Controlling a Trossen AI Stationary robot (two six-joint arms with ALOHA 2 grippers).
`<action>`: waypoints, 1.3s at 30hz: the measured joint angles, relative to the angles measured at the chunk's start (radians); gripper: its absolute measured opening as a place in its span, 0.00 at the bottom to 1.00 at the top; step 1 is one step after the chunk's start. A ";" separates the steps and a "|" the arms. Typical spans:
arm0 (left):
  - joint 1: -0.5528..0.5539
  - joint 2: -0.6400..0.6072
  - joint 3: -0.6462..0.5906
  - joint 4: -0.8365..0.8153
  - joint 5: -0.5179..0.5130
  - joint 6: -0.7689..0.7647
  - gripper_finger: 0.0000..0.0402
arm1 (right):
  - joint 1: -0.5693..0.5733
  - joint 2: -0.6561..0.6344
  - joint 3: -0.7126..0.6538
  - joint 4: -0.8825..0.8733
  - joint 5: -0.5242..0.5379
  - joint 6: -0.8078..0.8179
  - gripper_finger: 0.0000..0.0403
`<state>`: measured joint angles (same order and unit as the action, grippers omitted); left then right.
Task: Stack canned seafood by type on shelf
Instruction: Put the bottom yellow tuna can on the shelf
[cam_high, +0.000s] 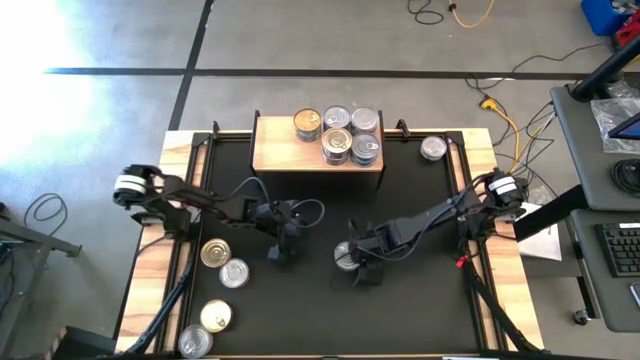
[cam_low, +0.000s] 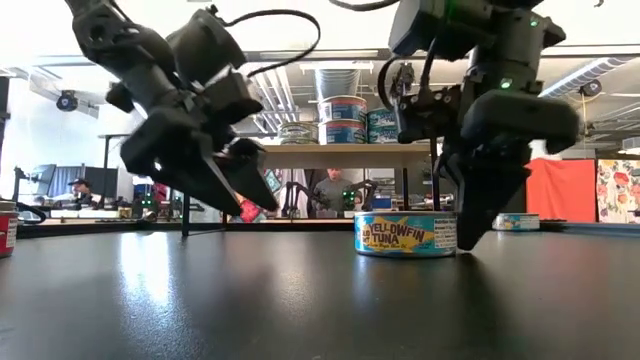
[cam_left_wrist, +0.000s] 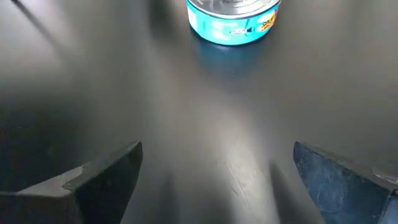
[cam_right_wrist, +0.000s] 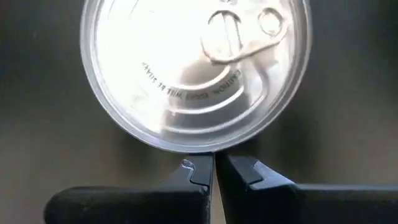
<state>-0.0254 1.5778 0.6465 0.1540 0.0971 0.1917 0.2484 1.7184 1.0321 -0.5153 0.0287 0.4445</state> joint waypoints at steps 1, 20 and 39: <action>0.000 0.018 0.010 0.006 0.000 0.004 1.00 | -0.009 0.000 -0.005 0.016 0.000 0.000 0.02; -0.072 0.170 0.049 0.201 0.051 -0.210 1.00 | -0.065 -0.006 -0.015 0.003 -0.035 0.013 0.02; -0.136 0.356 -0.038 0.661 -0.130 -0.332 1.00 | -0.052 0.021 -0.027 0.221 -0.006 0.141 0.14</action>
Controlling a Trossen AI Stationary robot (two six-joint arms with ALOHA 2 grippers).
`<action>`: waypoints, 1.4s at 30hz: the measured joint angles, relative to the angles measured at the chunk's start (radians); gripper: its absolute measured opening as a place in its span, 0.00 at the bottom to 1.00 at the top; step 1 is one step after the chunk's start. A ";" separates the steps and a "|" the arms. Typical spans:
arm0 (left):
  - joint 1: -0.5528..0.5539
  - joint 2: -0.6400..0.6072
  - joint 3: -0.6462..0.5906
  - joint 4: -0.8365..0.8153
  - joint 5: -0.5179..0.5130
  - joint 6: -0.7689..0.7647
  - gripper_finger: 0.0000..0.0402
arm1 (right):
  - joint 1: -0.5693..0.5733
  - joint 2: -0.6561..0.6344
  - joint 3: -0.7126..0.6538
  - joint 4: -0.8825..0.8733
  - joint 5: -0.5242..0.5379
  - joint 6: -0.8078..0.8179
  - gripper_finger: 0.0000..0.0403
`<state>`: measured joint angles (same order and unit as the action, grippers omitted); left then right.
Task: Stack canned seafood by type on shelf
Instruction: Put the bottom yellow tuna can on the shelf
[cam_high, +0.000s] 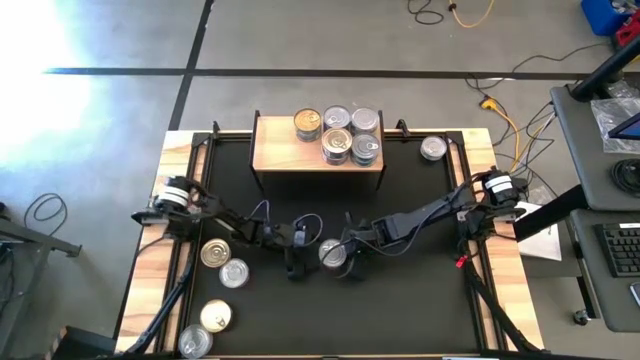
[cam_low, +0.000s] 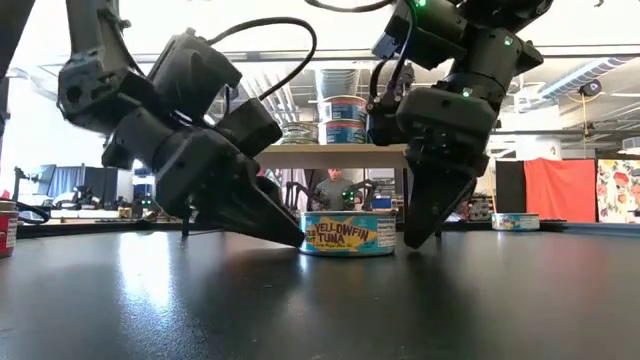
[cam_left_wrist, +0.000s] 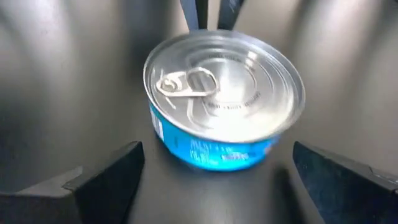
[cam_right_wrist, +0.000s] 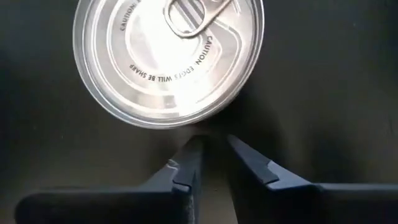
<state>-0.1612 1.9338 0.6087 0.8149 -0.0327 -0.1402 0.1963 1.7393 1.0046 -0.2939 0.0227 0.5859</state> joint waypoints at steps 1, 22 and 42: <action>0.000 0.021 0.004 0.034 -0.003 0.000 1.00 | 0.000 0.000 0.000 0.001 0.000 0.011 0.15; -0.018 0.113 0.161 0.014 -0.006 -0.047 0.99 | -0.003 0.047 0.119 -0.097 -0.014 0.018 0.25; 0.028 -0.447 0.047 -0.330 -0.225 -0.005 0.93 | -0.002 -0.017 0.662 -0.765 0.484 -0.017 0.35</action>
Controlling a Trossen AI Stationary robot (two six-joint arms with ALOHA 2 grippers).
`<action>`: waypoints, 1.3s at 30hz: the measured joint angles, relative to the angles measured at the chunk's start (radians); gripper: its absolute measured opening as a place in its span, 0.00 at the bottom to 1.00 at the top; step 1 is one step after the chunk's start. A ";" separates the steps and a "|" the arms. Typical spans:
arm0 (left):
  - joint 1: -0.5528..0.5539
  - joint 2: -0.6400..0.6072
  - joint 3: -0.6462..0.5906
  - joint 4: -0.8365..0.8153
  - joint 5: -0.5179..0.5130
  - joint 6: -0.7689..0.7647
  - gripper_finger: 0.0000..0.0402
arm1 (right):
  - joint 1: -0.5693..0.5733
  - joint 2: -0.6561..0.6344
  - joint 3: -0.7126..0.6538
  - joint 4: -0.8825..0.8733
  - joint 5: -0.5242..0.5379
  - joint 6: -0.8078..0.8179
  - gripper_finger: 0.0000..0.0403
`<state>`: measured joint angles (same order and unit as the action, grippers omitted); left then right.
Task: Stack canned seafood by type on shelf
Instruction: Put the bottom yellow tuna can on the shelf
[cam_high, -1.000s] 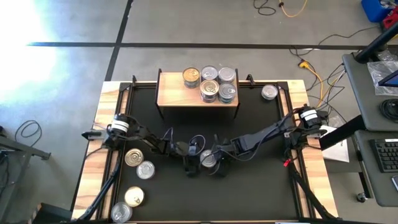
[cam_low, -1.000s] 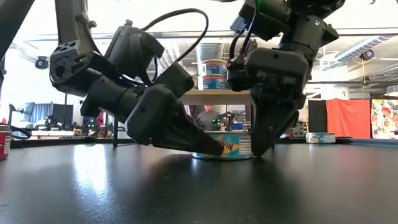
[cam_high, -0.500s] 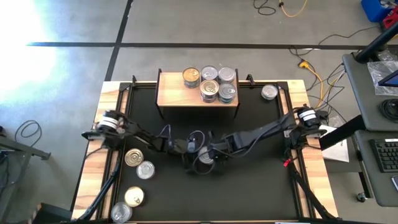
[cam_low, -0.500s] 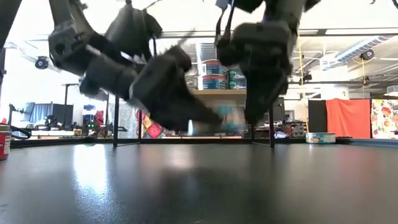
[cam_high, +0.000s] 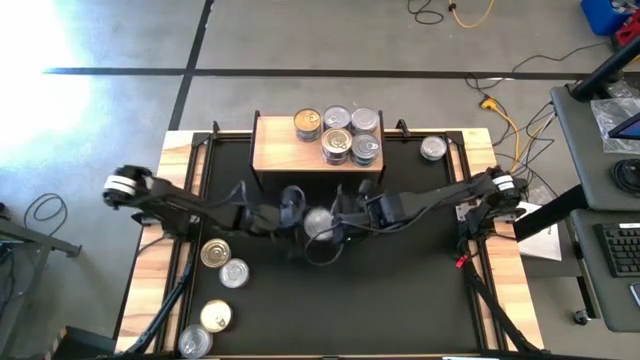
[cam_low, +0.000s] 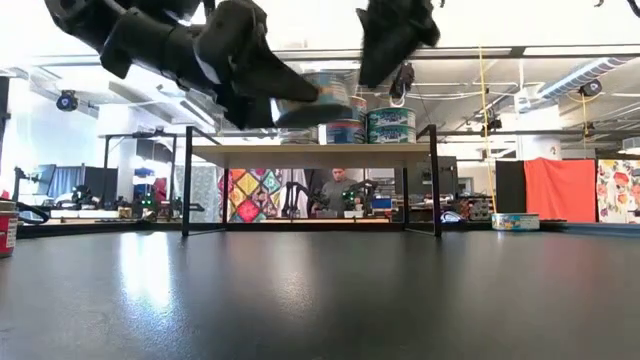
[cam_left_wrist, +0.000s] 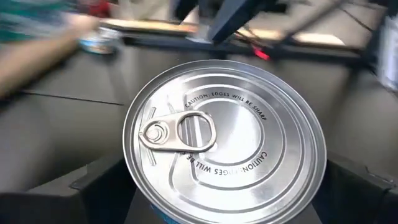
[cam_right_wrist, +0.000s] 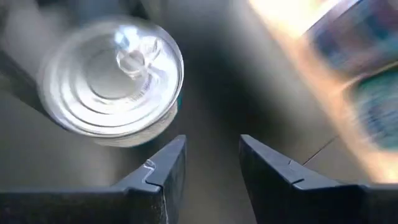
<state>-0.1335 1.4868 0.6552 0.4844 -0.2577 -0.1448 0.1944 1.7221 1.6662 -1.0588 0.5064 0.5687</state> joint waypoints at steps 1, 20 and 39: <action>0.018 -0.036 -0.016 -0.008 -0.016 0.000 0.94 | -0.003 -0.002 0.021 0.002 0.053 -0.001 0.35; 0.401 -0.315 0.027 -0.401 -0.017 0.054 0.94 | -0.263 0.039 0.095 0.684 -0.098 -0.412 0.09; 0.547 -0.135 0.182 -0.497 0.083 0.083 0.94 | -0.447 0.232 0.325 0.457 -0.344 -0.587 0.02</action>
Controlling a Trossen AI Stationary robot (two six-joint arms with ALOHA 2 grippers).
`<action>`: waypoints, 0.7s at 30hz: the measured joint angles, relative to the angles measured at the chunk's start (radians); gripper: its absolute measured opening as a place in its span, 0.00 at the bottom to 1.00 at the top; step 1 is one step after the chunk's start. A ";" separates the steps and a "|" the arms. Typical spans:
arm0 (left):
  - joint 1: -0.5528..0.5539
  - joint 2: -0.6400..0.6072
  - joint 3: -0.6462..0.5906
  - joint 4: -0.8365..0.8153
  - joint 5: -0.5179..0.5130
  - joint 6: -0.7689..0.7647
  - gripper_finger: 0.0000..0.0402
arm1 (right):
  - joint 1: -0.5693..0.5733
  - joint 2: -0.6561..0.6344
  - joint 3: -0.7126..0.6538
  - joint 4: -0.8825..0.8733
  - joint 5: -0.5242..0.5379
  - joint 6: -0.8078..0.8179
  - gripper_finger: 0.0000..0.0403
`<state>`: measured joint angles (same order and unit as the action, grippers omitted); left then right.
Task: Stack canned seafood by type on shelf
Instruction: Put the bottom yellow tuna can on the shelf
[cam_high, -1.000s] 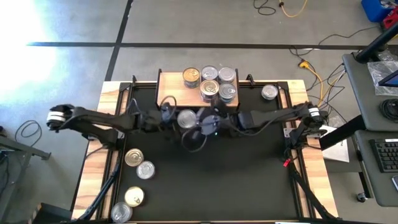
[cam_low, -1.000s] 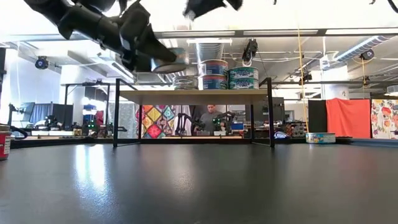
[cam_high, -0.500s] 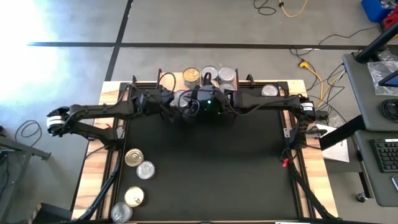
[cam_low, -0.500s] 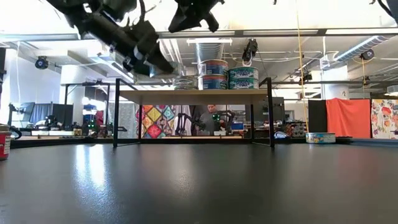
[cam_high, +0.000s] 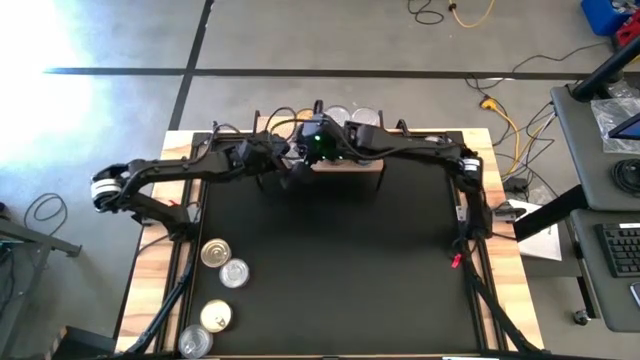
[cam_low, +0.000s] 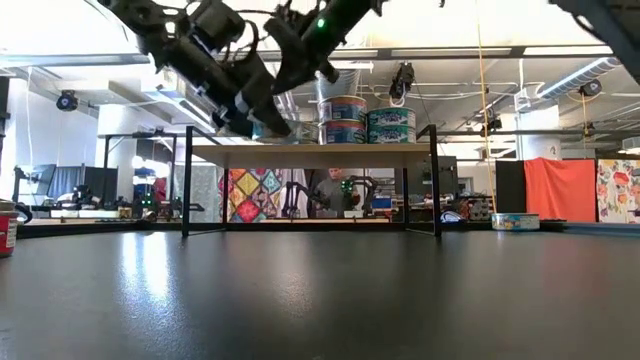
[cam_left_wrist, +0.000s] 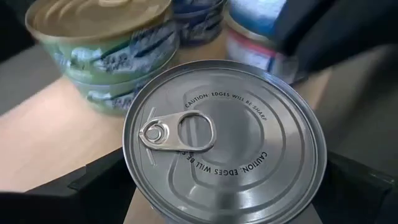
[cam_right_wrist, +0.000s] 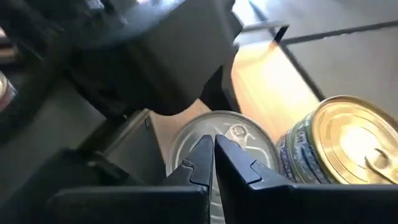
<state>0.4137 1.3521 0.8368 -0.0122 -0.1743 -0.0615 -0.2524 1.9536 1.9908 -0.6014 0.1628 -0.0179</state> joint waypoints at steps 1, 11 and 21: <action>0.001 0.008 0.009 -0.009 -0.001 -0.002 0.94 | -0.010 0.021 0.022 -0.019 -0.021 -0.011 0.02; 0.002 0.041 0.029 -0.007 0.008 0.015 0.99 | -0.066 0.172 0.197 -0.134 -0.127 -0.111 0.02; 0.002 0.059 0.029 0.011 0.013 0.020 0.99 | -0.080 0.219 0.255 -0.247 -0.171 -0.151 0.02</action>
<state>0.4152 1.4114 0.8658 -0.0016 -0.1610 -0.0415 -0.3328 2.1723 2.2461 -0.8487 -0.0078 -0.1684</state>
